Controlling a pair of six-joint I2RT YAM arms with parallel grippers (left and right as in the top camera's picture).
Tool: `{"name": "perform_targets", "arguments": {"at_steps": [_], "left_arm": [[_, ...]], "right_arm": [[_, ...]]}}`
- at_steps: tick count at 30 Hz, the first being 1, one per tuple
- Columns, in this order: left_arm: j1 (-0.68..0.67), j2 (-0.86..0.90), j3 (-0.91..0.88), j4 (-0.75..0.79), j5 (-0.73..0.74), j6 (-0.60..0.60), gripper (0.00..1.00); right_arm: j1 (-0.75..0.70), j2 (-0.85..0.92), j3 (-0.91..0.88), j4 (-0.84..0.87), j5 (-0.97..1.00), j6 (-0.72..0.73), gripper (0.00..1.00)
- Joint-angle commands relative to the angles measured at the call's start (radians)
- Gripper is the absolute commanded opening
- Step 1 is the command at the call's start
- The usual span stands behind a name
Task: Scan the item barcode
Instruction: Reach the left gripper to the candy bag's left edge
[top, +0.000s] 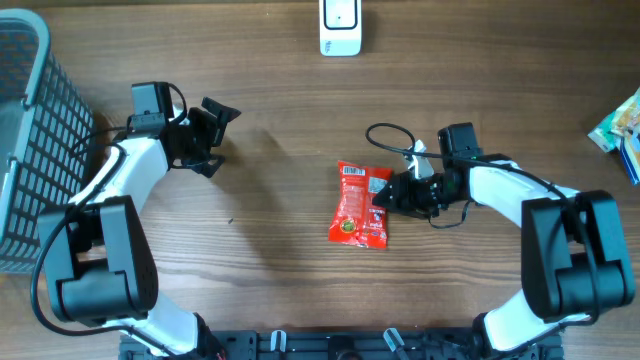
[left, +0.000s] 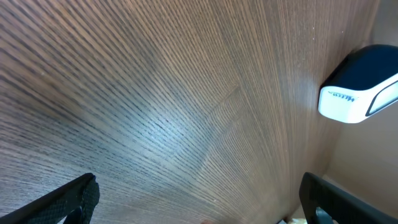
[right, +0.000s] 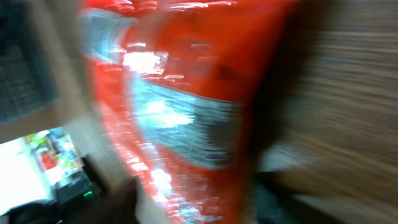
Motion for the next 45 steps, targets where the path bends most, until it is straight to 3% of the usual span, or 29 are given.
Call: {"name": "perform_targets", "arguments": {"at_steps": [1, 5, 16, 18, 19, 22, 26, 29, 36, 37, 38, 42, 43, 45], "left_arm": [[0.001, -0.016, -0.001, 0.002, -0.006, 0.016, 1.00], [0.001, -0.016, -0.001, 0.002, -0.006, 0.016, 1.00], [0.001, -0.016, -0.001, 0.002, -0.005, 0.008, 1.00], [0.001, -0.016, -0.001, -0.090, 0.099, 0.013, 1.00], [0.001, -0.016, -0.001, -0.134, 0.137, 0.034, 1.00], [-0.023, -0.016, -0.001, -0.251, 0.256, 0.260, 1.00], [-0.065, -0.016, -0.001, -0.314, 0.261, 0.310, 1.00], [-0.196, -0.016, -0.001, -0.343, 0.481, 0.618, 1.00], [-0.464, -0.016, -0.001, -0.250, 0.335, 0.626, 1.00], [-0.495, -0.016, -0.001, -0.219, 0.299, 0.626, 0.95], [-0.535, -0.016, -0.001, -0.201, 0.191, 0.621, 0.58], [-0.590, 0.008, -0.001, -0.209, -0.016, 0.496, 0.14], [-0.592, 0.018, -0.001, -0.209, -0.016, 0.488, 0.04], [-0.592, 0.040, -0.001, -0.194, -0.016, 0.471, 0.04]], "right_arm": [[0.003, 0.049, -0.032, -0.018, 0.088, 0.005, 0.76], [0.003, 0.049, -0.032, -0.015, 0.120, -0.021, 0.84], [0.003, 0.049, -0.032, -0.001, 0.121, -0.017, 0.86], [0.003, 0.049, -0.032, -0.001, 0.121, -0.018, 0.86], [0.003, 0.049, -0.032, -0.001, 0.121, -0.018, 0.86], [0.003, 0.049, -0.032, 0.004, 0.121, -0.018, 0.86], [0.003, 0.049, -0.032, 0.019, 0.121, -0.016, 0.86], [0.003, 0.049, -0.032, 0.019, 0.121, -0.017, 0.86], [0.003, 0.049, -0.032, 0.015, 0.121, -0.018, 0.86], [0.003, 0.049, -0.032, 0.016, 0.121, -0.018, 0.86], [0.003, 0.049, -0.032, 0.016, 0.121, -0.018, 0.87], [0.003, 0.049, -0.032, 0.014, 0.121, -0.019, 0.86], [0.003, 0.049, -0.032, 0.014, 0.121, -0.019, 0.86], [0.003, 0.049, -0.032, 0.015, 0.121, -0.019, 0.87]]}}
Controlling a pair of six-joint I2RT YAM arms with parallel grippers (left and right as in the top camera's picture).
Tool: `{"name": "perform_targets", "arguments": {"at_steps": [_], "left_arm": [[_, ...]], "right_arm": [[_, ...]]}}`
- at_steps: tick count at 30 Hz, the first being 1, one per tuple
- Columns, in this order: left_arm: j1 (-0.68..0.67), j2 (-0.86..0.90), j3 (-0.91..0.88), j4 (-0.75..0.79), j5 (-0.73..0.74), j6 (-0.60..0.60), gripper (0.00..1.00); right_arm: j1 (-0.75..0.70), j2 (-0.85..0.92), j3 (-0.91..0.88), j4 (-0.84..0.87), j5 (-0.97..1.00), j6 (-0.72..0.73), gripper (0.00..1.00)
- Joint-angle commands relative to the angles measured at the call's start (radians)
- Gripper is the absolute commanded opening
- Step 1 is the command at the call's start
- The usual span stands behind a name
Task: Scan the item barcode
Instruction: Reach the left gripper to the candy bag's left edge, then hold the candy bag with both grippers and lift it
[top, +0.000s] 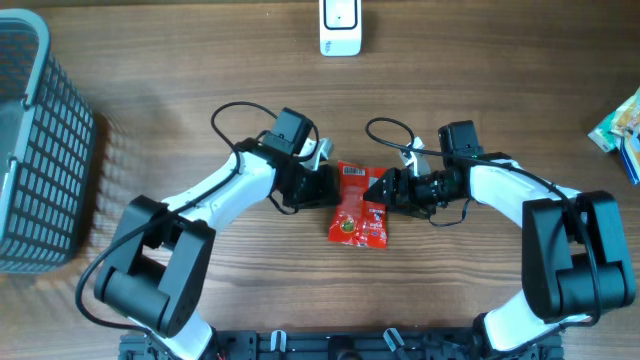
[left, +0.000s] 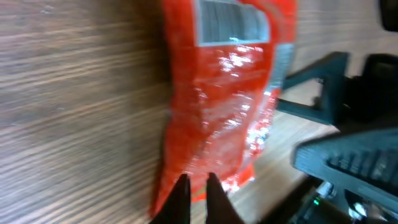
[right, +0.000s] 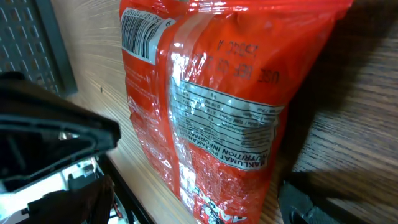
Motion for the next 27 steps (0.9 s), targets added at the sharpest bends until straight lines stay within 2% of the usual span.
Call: {"name": "perform_targets", "arguments": {"at_steps": [1, 8, 12, 21, 24, 27], "left_arm": [[0.002, 0.045, -0.001, 0.025, -0.081, -0.054, 0.04], [-0.006, 0.120, -0.001, 0.085, -0.065, -0.182, 0.04], [-0.039, 0.163, -0.001, 0.158, 0.031, -0.216, 0.04], [-0.045, 0.176, -0.001, 0.159, -0.064, -0.465, 0.04], [-0.060, 0.176, -0.001, 0.144, -0.118, -0.525, 0.04], [-0.101, 0.177, -0.001, 0.105, -0.219, -0.611, 0.04]], "right_arm": [[0.003, 0.053, -0.039, 0.006, 0.182, -0.015, 0.86], [0.003, 0.053, -0.039, 0.002, 0.177, -0.010, 0.86], [0.003, 0.053, -0.039, -0.016, 0.170, -0.011, 0.85], [0.004, 0.053, -0.079, -0.063, 0.158, -0.012, 0.85], [0.004, 0.053, -0.080, -0.063, 0.108, -0.012, 0.78], [0.003, 0.053, -0.080, -0.058, 0.109, -0.013, 0.77]]}}
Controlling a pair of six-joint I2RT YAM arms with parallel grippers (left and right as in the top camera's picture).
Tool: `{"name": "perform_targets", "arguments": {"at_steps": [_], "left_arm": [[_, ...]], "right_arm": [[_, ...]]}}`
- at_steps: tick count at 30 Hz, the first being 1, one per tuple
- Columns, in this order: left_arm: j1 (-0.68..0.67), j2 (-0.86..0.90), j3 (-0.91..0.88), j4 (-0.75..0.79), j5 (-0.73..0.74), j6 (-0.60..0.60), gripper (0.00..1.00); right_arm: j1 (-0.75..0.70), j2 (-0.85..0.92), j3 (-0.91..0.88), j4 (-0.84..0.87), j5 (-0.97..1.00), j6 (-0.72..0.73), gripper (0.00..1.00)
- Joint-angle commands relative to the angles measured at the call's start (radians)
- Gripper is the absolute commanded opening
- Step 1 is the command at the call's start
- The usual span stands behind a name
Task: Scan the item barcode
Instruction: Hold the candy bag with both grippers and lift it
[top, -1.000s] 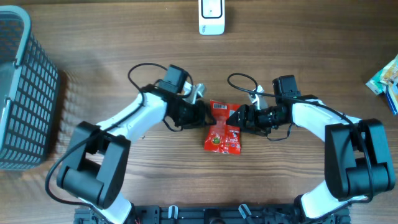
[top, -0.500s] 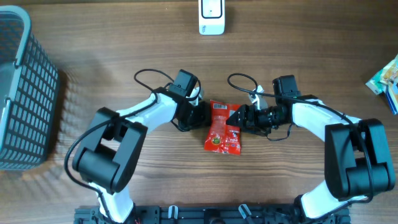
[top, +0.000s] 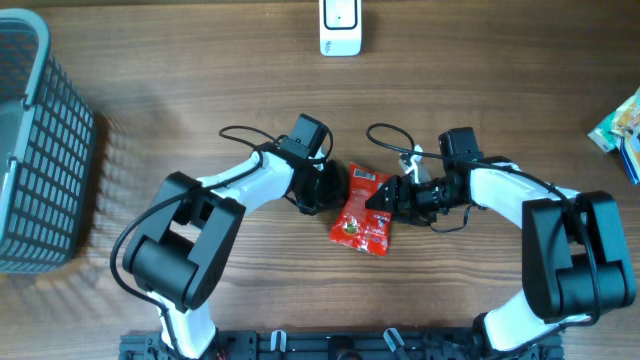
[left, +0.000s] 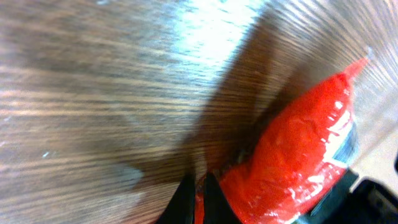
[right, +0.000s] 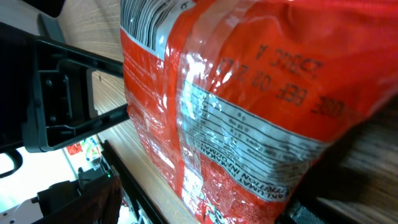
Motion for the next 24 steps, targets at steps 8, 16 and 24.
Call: {"name": "perform_targets", "arguments": {"at_steps": [8, 16, 24], "left_arm": [[-0.074, 0.034, -0.021, -0.054, -0.199, -0.224, 0.04], [-0.074, 0.044, -0.021, -0.083, -0.246, -0.263, 0.04], [-0.079, 0.044, -0.021, -0.078, -0.244, -0.315, 0.04]], "right_arm": [[0.006, 0.053, -0.053, 0.039, -0.017, -0.020, 0.76], [-0.079, 0.053, -0.140, 0.068, 0.014, -0.028, 0.55], [-0.153, 0.053, -0.217, 0.180, -0.084, 0.008, 0.53]]}}
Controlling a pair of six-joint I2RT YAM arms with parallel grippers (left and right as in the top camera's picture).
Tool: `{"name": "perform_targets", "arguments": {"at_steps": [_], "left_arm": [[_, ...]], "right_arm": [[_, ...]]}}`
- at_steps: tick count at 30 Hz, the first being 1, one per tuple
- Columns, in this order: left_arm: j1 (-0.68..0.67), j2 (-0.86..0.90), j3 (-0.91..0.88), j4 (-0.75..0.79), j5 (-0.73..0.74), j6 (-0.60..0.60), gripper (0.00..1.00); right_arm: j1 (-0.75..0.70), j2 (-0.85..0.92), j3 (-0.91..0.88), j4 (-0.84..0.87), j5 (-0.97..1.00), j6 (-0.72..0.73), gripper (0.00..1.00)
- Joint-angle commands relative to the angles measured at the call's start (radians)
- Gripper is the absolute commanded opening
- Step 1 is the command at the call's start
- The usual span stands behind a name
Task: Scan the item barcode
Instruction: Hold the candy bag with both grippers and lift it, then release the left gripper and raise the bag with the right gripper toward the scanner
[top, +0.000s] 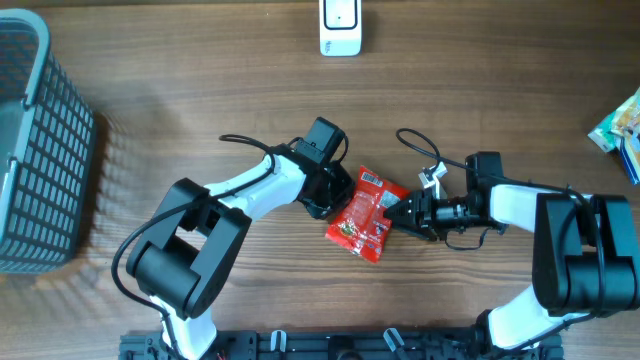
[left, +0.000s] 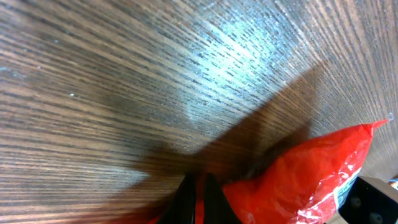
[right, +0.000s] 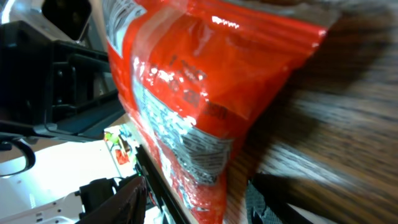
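A red snack packet lies tilted on the wooden table, its barcode end toward the back. My left gripper is at the packet's left edge; in the left wrist view that gripper has its fingers pressed together with a strip of the red packet between them. At the right edge stands my right gripper, open. The right wrist view shows the packet lying between the spread fingers of the right gripper. The white scanner stands at the back centre.
A grey wire basket stands at the left edge of the table. Colourful items lie at the far right edge. Cables loop beside both wrists.
The packet has turned clockwise, its barcode end now further right. My left gripper has shifted slightly right with it. The right arm has swung toward the front and lies flatter, its gripper still open.
My left gripper stood open near the basket while the right one was open at the packet. Then the left was shut beside the packet's left side. Then it was pinching the packet's left edge, and now the packet lies turned between both grippers.
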Motion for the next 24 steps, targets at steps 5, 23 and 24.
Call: {"name": "perform_targets", "arguments": {"at_steps": [5, 23, 24], "left_arm": [[-0.034, 0.059, -0.048, -0.034, -0.076, -0.082, 0.04], [-0.072, 0.059, -0.048, 0.055, 0.033, -0.163, 0.04], [-0.071, 0.059, -0.048, 0.056, 0.027, -0.163, 0.04]], "right_arm": [[0.006, 0.041, -0.081, 0.054, 0.089, 0.103, 0.57], [0.006, 0.041, -0.091, 0.129, 0.034, 0.164, 0.14], [0.006, 0.041, -0.090, 0.129, 0.034, 0.164, 0.11]]}}
